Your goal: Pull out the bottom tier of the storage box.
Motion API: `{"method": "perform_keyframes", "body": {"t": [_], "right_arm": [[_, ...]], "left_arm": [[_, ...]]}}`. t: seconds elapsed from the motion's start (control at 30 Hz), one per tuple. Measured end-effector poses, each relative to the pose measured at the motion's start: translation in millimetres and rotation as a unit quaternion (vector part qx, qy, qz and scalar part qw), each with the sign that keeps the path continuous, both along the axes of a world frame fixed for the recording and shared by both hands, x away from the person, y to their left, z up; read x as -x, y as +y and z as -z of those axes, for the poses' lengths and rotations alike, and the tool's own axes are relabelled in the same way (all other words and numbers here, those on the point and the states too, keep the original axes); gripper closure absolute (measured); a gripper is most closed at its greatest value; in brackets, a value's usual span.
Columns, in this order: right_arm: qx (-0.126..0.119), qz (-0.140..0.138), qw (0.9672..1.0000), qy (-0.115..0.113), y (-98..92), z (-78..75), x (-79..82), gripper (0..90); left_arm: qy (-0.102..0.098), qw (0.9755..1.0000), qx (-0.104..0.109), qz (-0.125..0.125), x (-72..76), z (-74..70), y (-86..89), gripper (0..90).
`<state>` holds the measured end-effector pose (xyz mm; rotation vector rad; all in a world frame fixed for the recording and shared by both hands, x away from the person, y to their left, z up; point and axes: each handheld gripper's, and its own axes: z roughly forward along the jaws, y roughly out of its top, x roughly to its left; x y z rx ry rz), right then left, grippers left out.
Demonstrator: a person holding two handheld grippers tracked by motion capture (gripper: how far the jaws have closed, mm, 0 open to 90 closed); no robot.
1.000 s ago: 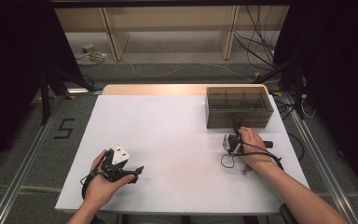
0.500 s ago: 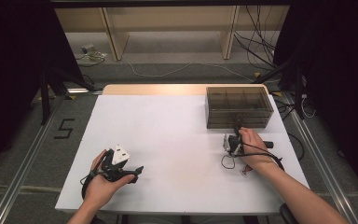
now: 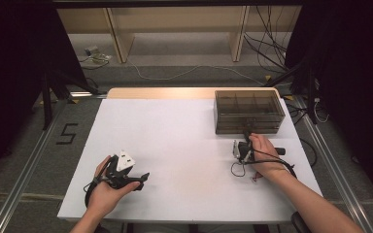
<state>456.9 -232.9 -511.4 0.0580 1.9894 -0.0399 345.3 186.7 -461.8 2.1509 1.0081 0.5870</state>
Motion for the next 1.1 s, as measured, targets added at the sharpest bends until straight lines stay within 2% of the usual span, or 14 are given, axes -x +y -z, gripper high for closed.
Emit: {"method": "perform_keyframes", "body": {"t": [0.33,0.47,0.83,1.1], "right_arm": [[0.001,0.000,1.0000,0.000,-0.4,-0.9,2.4,80.7],[-0.002,0.008,1.0000,0.002,0.2,-1.2,4.1,80.7],[0.003,0.004,1.0000,0.003,0.4,-2.1,7.5,80.7],[0.000,0.008,0.9999,0.011,0.8,-2.7,13.0,80.4]], "left_arm": [[0.000,1.0000,0.000,0.000,0.1,-0.1,-0.1,20.9],[0.000,1.0000,0.000,0.000,0.0,0.1,-0.1,20.9],[0.001,1.0000,-0.001,0.000,0.1,-0.1,-0.7,20.9],[0.001,1.0000,-0.001,0.002,-0.3,-0.5,-0.9,20.9]]}}
